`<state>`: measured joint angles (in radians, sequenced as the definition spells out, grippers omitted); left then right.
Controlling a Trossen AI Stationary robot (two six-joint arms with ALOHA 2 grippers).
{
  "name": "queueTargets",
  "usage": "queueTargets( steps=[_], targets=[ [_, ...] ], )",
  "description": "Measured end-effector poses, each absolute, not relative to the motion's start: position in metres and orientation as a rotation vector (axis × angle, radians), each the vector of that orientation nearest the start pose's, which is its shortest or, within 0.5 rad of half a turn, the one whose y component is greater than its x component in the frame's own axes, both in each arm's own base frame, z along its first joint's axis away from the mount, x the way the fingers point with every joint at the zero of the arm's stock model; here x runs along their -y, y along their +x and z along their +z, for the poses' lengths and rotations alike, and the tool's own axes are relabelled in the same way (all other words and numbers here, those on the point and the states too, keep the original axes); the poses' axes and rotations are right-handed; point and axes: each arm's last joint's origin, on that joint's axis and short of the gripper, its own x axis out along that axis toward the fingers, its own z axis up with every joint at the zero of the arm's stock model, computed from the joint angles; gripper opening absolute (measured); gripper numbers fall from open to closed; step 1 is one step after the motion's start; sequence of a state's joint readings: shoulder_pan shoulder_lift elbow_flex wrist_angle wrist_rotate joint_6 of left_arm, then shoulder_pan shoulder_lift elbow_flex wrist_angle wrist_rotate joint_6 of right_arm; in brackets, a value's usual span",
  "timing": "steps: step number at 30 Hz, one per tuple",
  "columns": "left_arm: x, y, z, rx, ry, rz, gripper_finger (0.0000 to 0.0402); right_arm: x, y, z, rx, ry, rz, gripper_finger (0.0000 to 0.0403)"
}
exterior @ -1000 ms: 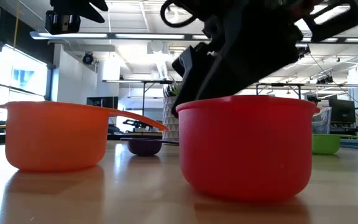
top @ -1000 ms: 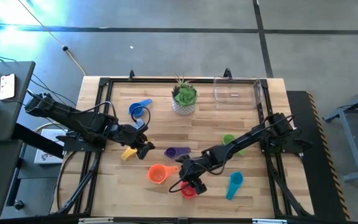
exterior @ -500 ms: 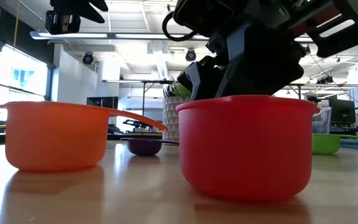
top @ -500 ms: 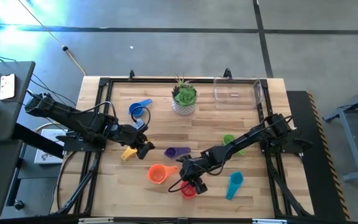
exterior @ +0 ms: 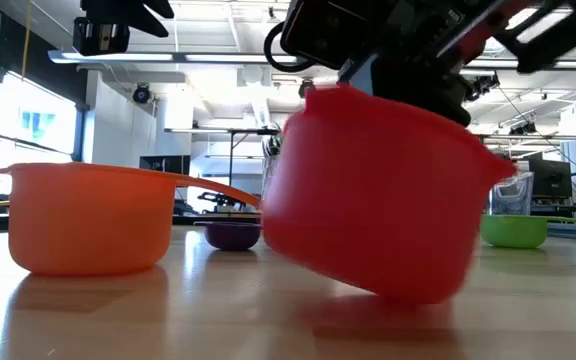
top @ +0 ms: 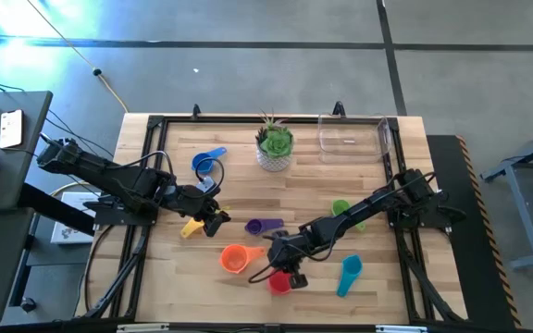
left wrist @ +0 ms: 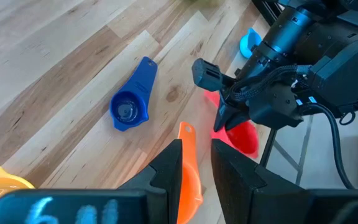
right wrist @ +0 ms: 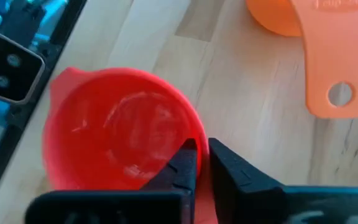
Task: Nest measuring cups in basket
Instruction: Stack the red measuring cup on top of the orange measuring cup
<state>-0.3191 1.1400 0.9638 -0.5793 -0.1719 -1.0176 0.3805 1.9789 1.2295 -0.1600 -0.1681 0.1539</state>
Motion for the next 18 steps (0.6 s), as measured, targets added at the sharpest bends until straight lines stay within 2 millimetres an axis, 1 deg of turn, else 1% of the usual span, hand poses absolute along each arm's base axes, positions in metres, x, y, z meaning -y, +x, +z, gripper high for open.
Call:
queueTargets(
  steps=[7,9,12,14,18],
  targets=[
    [0.068,0.221,0.293,-0.727,-0.785,0.241,0.0074,-0.155,0.374,0.148,-0.988,0.197,0.360,0.0005],
    [0.068,0.221,0.293,-0.727,-0.785,0.241,0.0074,-0.156,0.376,0.153,-1.009,0.245,0.329,0.0004],
    [0.068,0.221,0.294,-0.726,-0.785,0.242,0.0074,-0.158,0.383,0.168,-1.009,0.302,0.276,0.0004],
    [0.068,0.222,0.294,-0.718,-0.780,0.253,0.0074,-0.158,0.386,0.180,-1.027,0.309,0.229,0.0003],
    [0.065,0.222,0.294,-0.695,-0.761,0.285,0.0074,-0.153,0.396,0.211,-1.026,0.325,0.129,0.0003]
  ],
)
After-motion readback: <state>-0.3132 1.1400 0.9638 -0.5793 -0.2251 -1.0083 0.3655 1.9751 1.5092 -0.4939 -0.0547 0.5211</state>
